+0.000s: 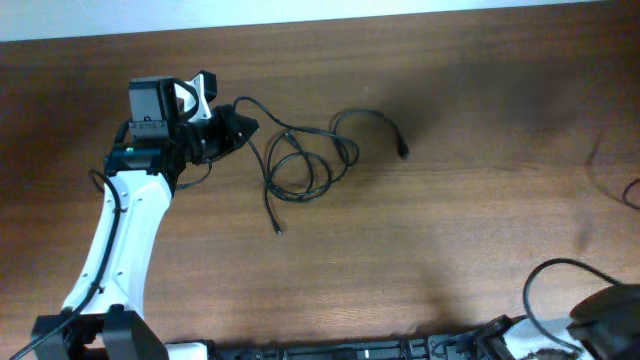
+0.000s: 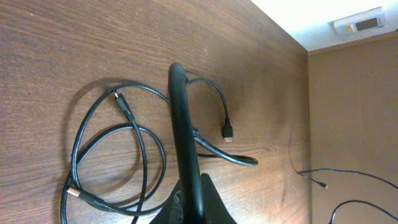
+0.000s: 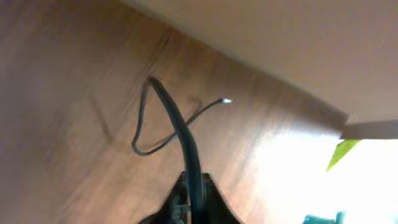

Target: Untangle cables

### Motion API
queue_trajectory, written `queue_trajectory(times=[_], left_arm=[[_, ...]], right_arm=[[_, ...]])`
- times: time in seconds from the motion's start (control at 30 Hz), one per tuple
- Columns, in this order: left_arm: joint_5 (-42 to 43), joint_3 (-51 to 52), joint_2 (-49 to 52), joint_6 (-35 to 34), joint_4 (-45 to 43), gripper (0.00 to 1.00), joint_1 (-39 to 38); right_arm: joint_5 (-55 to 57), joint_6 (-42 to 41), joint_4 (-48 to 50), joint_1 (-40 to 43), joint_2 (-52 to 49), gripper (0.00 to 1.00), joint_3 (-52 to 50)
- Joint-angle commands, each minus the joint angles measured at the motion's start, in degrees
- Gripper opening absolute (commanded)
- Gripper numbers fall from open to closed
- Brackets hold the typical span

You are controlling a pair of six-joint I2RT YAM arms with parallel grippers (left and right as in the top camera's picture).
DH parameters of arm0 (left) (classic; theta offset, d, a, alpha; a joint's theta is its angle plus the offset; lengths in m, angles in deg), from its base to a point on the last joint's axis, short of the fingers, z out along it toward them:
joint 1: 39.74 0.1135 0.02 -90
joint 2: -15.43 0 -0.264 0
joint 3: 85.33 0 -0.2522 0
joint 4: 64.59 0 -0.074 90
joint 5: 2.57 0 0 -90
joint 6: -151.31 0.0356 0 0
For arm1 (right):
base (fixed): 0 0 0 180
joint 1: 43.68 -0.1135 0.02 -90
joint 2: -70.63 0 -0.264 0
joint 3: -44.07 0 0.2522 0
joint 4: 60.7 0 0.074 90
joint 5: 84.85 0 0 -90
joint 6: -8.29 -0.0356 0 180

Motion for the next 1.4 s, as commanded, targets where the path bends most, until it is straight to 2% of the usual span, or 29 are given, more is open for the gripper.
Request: queue_trajectory(times=[0.0, 0.03, 0.07, 0.1, 0.13, 0.2, 0.23, 0.33, 0.4, 0.53, 0.6, 0.73, 0.83, 0.93, 1.2, 1.37], left_arm=[[-0.17, -0.17, -1.27, 1.14, -0.09, 0.00, 0.00], [-0.17, -0.15, -1.27, 1.14, -0.11, 0.00, 0.00], [-0.17, -0.15, -1.27, 1.14, -0.11, 0.00, 0.00], [-0.17, -0.15, -1.27, 1.14, -0.11, 0.00, 0.00], [-0.17, -0.15, -1.27, 1.14, -0.11, 0.00, 0.00], [-0.17, -0.15, -1.27, 1.14, -0.11, 0.00, 0.00], [-0.17, -0.15, -1.27, 1.14, -0.11, 0.00, 0.00], [-0.04, -0.15, -1.27, 1.73, -0.11, 0.00, 0.00], [3.76, -0.17, -1.27, 7.72, -0.17, 0.00, -0.02], [13.53, -0.17, -2.34, 19.56, -1.33, 0.00, -0.13], [19.19, -0.17, -4.85, 27.21, -2.82, 0.00, -1.55], [19.82, -0.17, -11.63, 38.05, -2.93, 0.00, -6.88], [19.82, -0.17, -15.39, 43.65, -2.93, 0.00, -10.73], [19.82, -0.17, -16.92, 44.87, -2.93, 0.00, -13.35], [19.85, -0.17, -16.96, 46.99, -2.89, 0.00, -20.68], [24.52, -0.17, -16.96, 46.99, -2.78, 0.00, -20.68]], right_arm=[[-6.47, -5.79, -0.50, 4.33, -3.89, 0.15, 0.04], [-6.47, -6.91, -1.01, 5.99, -6.23, 0.18, 0.04], [-6.47, -7.87, -1.57, 6.97, -7.91, 0.30, 0.04], [-6.49, -9.03, -2.67, 8.00, -9.75, 0.55, 0.04], [-6.91, -9.88, -3.85, 8.81, -11.54, 0.75, 0.04], [-10.05, -9.75, -5.88, 9.77, -14.36, 0.88, 0.00], [-12.76, -8.17, -6.27, 9.77, -15.04, 0.90, -0.09], [-29.73, 5.40, -6.54, 9.68, -14.91, 0.96, -0.09], [-39.87, 15.47, -7.98, 9.27, -14.49, 0.97, -0.09], [-52.26, 35.01, -13.84, 4.94, -12.72, 0.98, -0.09], [-54.66, 48.85, -19.67, -0.79, -11.17, 0.98, -0.09], [-54.23, 59.95, -22.91, -16.50, -8.79, 0.98, -0.04], [-54.90, 61.94, -22.91, -26.93, -8.48, 0.98, -0.04], [-58.95, 67.93, -23.32, -37.68, -8.48, 0.99, -0.04], [-59.19, 76.50, -23.30, -64.02, -7.82, 0.99, -0.02], [-59.39, 77.75, -23.37, -72.13, -7.82, 0.99, -0.04]])
